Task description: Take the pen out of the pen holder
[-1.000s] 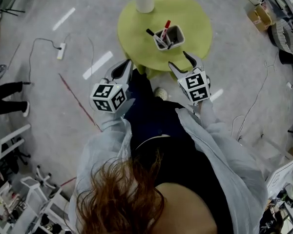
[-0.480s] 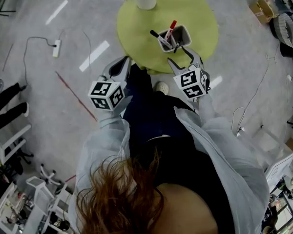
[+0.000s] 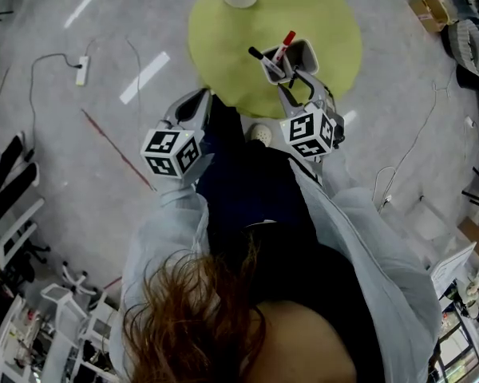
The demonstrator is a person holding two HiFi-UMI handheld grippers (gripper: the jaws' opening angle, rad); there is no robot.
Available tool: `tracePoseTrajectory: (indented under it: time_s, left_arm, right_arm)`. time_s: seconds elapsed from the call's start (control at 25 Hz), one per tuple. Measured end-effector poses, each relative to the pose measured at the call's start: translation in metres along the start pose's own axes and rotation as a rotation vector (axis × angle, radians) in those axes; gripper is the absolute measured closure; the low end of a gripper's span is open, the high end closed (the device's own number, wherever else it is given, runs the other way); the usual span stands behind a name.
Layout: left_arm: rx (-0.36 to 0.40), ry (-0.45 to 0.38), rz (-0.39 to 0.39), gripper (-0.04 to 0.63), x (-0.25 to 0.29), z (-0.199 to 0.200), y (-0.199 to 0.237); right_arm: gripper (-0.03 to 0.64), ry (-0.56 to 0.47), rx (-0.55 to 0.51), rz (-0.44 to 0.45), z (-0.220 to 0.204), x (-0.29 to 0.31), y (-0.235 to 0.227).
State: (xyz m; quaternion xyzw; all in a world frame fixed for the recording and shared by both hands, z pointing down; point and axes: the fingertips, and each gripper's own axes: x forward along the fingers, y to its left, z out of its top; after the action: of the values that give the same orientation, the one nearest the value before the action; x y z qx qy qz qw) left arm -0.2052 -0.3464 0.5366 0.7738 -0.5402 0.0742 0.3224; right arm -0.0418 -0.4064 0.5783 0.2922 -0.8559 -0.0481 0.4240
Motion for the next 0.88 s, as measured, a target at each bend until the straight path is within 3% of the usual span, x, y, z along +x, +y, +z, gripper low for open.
tracePoseTrajectory:
  time_s: [0.16,0.32,0.88]
  left_arm:
    - [0.004,0.005,0.005,0.577,0.002,0.000,0.004]
    - [0.006,0.008,0.007,0.578,0.002,-0.002,0.001]
    - [0.028,-0.012,0.005,0.577,-0.001,0.003,-0.009]
  right_arm:
    - [0.516,0.003,-0.010,-0.051,0.003,0.001,-0.007]
    - [0.545,-0.007,-0.033,-0.097,0.004,-0.002,-0.016]
    - [0.575,-0.055,-0.050,-0.134,0.007,-0.014,-0.038]
